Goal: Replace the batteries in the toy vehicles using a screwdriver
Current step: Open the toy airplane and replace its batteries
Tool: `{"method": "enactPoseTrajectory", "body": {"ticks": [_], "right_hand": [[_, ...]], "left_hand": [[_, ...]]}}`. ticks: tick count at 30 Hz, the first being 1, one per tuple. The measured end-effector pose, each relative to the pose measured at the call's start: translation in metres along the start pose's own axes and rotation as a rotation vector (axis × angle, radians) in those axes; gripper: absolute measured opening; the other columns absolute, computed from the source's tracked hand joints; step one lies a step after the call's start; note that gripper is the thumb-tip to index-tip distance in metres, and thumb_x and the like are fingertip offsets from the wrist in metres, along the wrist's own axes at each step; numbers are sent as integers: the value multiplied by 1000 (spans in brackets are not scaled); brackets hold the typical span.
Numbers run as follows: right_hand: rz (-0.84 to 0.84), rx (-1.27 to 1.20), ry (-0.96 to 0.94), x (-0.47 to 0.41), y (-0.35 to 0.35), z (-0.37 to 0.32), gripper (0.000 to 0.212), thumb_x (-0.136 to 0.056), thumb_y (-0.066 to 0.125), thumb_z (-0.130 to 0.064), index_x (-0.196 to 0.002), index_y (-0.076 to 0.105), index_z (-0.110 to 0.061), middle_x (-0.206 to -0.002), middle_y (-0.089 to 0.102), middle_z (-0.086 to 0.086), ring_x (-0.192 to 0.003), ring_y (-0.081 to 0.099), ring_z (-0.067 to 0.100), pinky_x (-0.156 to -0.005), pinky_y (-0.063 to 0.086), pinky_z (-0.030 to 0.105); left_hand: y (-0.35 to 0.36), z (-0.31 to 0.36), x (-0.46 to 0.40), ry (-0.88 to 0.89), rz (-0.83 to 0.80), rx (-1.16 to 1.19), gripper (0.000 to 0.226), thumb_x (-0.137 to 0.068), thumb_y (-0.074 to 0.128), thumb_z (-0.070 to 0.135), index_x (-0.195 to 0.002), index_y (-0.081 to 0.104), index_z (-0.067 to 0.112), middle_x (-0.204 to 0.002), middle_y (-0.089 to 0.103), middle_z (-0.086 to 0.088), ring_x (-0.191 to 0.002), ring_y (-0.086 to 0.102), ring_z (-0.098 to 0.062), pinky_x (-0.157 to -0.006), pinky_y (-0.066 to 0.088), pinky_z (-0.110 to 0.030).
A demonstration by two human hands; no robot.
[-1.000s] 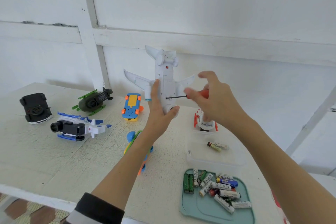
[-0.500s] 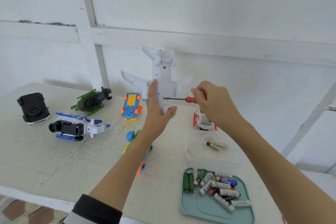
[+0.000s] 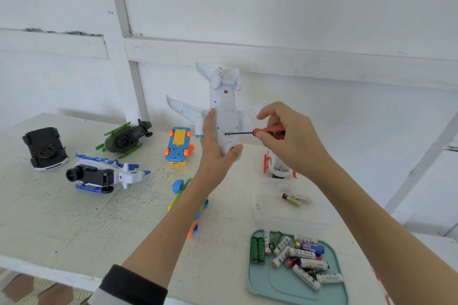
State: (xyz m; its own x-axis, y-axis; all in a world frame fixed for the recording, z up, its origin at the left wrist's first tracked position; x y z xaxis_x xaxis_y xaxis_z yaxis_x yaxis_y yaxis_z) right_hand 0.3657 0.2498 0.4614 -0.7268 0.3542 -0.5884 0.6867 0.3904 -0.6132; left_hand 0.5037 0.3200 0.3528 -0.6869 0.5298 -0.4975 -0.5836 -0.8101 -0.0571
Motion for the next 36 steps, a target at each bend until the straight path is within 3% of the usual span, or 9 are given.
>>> {"method": "enactPoseTrajectory", "body": {"ticks": [3, 8, 12, 14, 19, 24, 31, 34, 36], "right_hand": [[-52, -79, -2, -1, 3, -4, 33, -75, 59, 12, -101, 56, -9, -83, 55, 5, -61, 56, -5, -57, 42, 9], [-139, -65, 204, -1, 13, 11, 21, -93, 51, -32, -101, 52, -12, -56, 62, -11, -36, 54, 19, -37, 45, 25], [-37, 9, 66, -3, 2, 1, 21, -82, 63, -12, -100, 52, -14, -68, 60, 8, -63, 60, 22, -63, 50, 34], [-36, -36, 69, -2, 1, 1, 26, -78, 66, -6, -100, 54, -13, -73, 58, 10, -65, 61, 20, -64, 49, 32], [-70, -48, 291, -1, 4, 20, 30, -89, 57, -42, -90, 55, -11, -64, 64, 7, -34, 54, 15, -43, 49, 30], [-51, -7, 130, -3, 1, 8, 5, -89, 57, -18, -91, 58, -13, -60, 63, -4, -49, 54, 17, -48, 45, 23], [-101, -12, 68, -2, 8, 1, 27, -79, 66, -3, -101, 56, -13, -73, 49, 1, -69, 64, 19, -70, 51, 32], [-185, -41, 248, 3, 16, 16, 23, -87, 60, -37, -100, 54, -19, -73, 64, 7, -37, 54, 15, -45, 49, 28], [-196, -7, 256, 3, 18, 18, 26, -92, 52, -36, -91, 60, -11, -65, 65, 14, -32, 49, 14, -38, 42, 22]], "left_hand": [[0, 2, -1, 12, 2, -12, 86, -73, 68, 38, -128, 15, 75, -158, 24, 0, -141, 34, -28, -110, 36, -57], [1, 5, -1, 16, -15, 32, 85, -74, 68, 34, -129, 18, 74, -157, 25, -2, -138, 39, -27, -109, 40, -55], [2, 9, 2, 22, -40, 80, 84, -78, 68, 28, -130, 17, 71, -160, 19, -3, -142, 33, -27, -112, 36, -53], [1, 11, 2, 26, -32, 65, 82, -79, 67, 29, -131, 16, 68, -162, 15, -2, -146, 27, -25, -114, 34, -51], [-1, 16, 1, 28, -20, 70, 80, -82, 64, 26, -134, 13, 59, -162, 13, 1, -143, 30, -20, -100, 48, -26], [-1, 17, 1, 22, -14, 100, 79, -83, 61, 20, -135, 13, 56, -162, 11, -1, -144, 29, -24, -79, 48, -10], [0, 16, 2, 17, -22, 75, 79, -82, 61, 22, -132, 14, 60, -162, 12, 3, -144, 29, -14, -111, 40, -32], [-1, 17, 1, 22, -23, 105, 80, -82, 63, 22, -133, 14, 60, -162, 14, -1, -138, 39, -14, -96, 50, -26], [-4, 19, -1, 31, -12, 89, 80, -80, 65, 25, -134, 14, 58, -161, 13, -1, -142, 34, -21, -100, 48, -26]]}}
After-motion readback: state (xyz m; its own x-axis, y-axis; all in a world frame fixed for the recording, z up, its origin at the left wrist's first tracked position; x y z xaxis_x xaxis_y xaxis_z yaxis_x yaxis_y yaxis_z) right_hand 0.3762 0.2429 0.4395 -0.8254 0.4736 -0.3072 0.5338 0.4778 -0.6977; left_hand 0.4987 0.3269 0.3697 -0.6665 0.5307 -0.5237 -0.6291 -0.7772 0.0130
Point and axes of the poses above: each hand's wrist, its own x-axis away from the middle knuckle, its own y-axis out of the palm, z = x × y, the point moved 10 cm from there along -x, towards the middle knuckle
